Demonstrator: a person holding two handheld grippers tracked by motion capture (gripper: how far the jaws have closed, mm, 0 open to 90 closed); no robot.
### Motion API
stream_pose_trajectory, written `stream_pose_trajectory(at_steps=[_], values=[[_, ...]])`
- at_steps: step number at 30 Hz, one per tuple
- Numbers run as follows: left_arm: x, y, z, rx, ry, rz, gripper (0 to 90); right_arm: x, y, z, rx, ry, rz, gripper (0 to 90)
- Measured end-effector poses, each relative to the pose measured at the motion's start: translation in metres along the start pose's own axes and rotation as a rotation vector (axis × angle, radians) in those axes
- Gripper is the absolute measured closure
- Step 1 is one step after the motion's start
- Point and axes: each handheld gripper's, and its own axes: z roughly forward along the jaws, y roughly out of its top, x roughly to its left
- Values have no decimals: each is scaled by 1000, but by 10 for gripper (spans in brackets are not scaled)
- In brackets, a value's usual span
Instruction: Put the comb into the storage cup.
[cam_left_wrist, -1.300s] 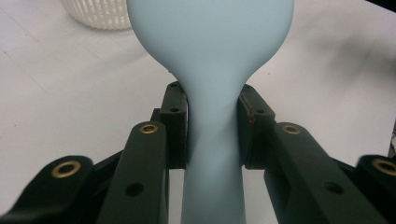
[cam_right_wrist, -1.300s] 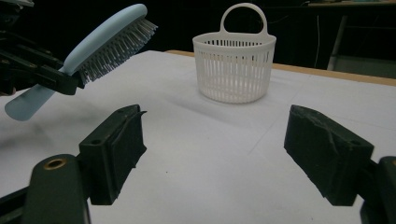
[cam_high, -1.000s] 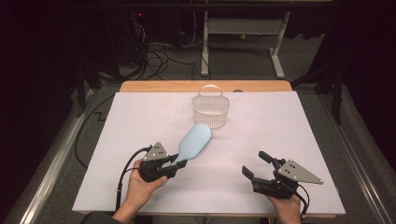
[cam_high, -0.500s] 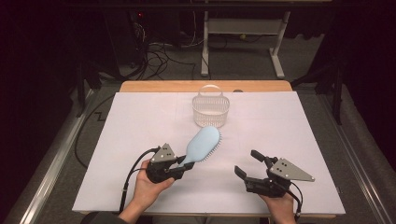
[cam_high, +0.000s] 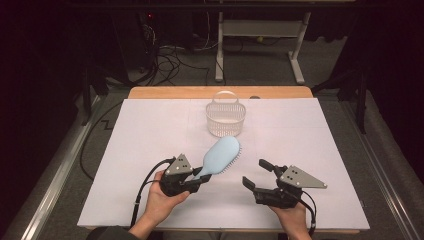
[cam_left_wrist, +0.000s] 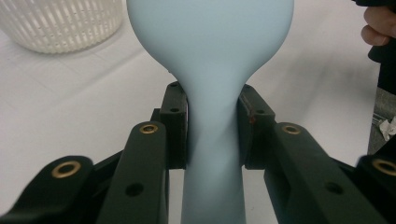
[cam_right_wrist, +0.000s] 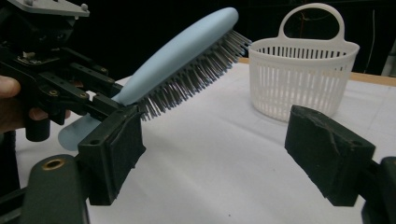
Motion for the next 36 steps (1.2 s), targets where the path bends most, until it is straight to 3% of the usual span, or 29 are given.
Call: stream_pose_trajectory(at_steps=[9,16,19,22,28,34,36], values=[[-2,3,4,-6,-2,6,691,2,5,14,3,35,32,199],[-7,5,8,1,-5,36,691,5,7,30,27,75,70,189],[-7,5,11,4,-2,36,691,7,8,34,41,90,59,188],[-9,5,13,3,-8,36,691,5,8,38,40,119,121,175],[-11,6,11,-15,-4,28,691,7,9,45,65,88,126,170],[-15,6,14,-18,-11,49,691,9,12,48,68,98,145,167],[-16,4,15,-24,-16,73,691,9,12,49,67,96,161,174]])
